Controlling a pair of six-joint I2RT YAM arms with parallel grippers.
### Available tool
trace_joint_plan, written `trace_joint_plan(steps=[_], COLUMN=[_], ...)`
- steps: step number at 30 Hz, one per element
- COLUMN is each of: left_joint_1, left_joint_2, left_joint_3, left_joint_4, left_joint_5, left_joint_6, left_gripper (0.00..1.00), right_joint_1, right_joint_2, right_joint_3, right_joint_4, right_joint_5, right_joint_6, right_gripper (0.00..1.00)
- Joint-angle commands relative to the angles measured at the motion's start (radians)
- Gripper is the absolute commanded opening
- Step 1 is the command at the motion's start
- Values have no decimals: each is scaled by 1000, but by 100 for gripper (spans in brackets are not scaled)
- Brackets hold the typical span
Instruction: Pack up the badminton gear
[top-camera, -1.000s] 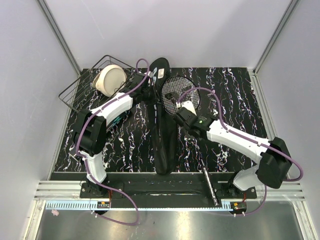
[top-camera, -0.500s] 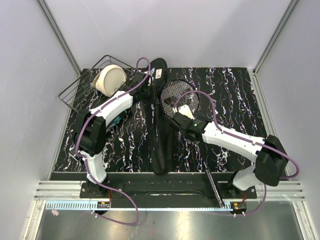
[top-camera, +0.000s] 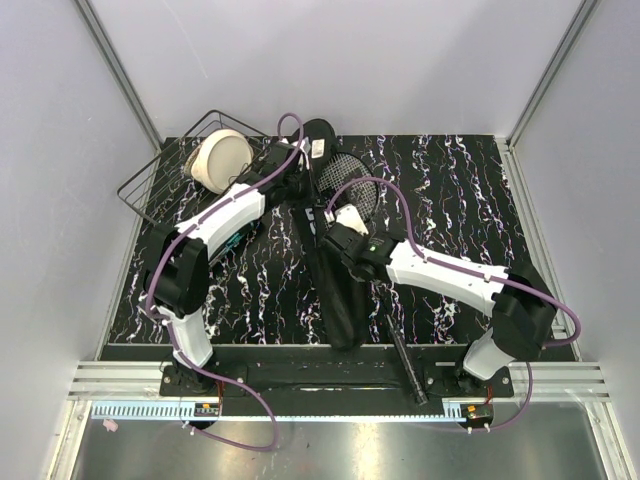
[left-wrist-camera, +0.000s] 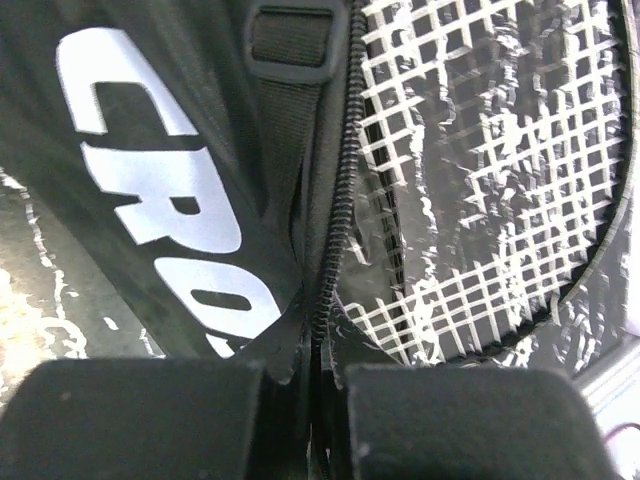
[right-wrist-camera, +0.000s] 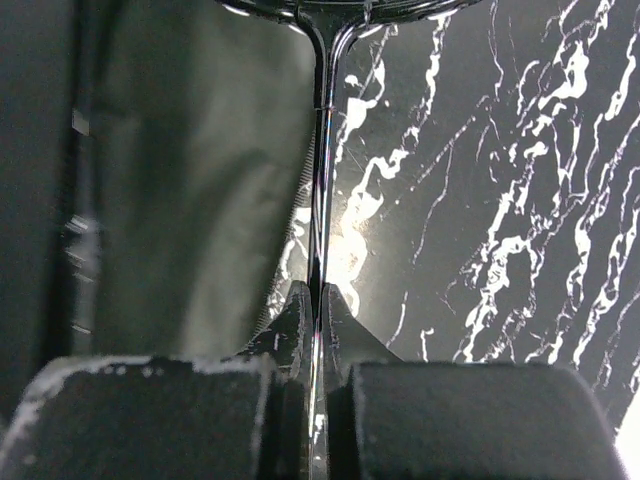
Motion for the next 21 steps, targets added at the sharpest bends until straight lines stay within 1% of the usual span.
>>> trace_joint_plan(steps=[1, 2, 3, 5, 8, 9, 11, 13, 15, 17, 18, 19, 20, 21], left_joint_1=[-15, -15, -15, -15, -15, -15, -15, -14, -9, -8, -3, -5, -5, -5], left_joint_2=[-101, -108, -125, -142, -162, -167, -171, -171, -168, -162, -159, -159, -159, -159], left_joint_3=[-39, -55, -89, -121, -160, -171, -175, -158, -120, -96, -97, -106, -118, -159], left_joint_4=[179, 201, 248, 293, 322, 328, 325, 295, 226, 187, 198, 219, 283, 329], left_joint_5=[199, 243, 263, 302, 351, 366, 389, 380, 354, 346, 357, 375, 432, 464], left_joint_6=[-49, -58, -65, -66, -62, -49, -31, 21, 90, 115, 101, 83, 58, -9], left_gripper=[0, 0, 0, 0, 0, 0, 0, 0, 0, 0, 0, 0, 0, 0], right_joint_1=[12, 13, 10, 1, -40, -48, -57, -56, -56, -60, -75, -83, -94, -106], right_joint_2=[-13, -11, -12, -2, 21, 20, 14, 1, -22, -71, -81, -95, -100, -100], right_joint_3=[53, 55, 57, 60, 73, 73, 66, 67, 34, -26, -38, -49, -60, -63], right_joint_4=[201, 228, 254, 326, 381, 403, 462, 461, 450, 458, 460, 472, 482, 492], right_joint_5=[15, 4, -18, -27, -77, -126, -177, -226, -252, -227, -210, -203, -197, -173], right_joint_6=[-21, -23, -24, -32, -50, -63, -115, -136, -158, -153, -141, -130, -101, -89], right_gripper=[0, 0, 0, 0, 0, 0, 0, 0, 0, 0, 0, 0, 0, 0])
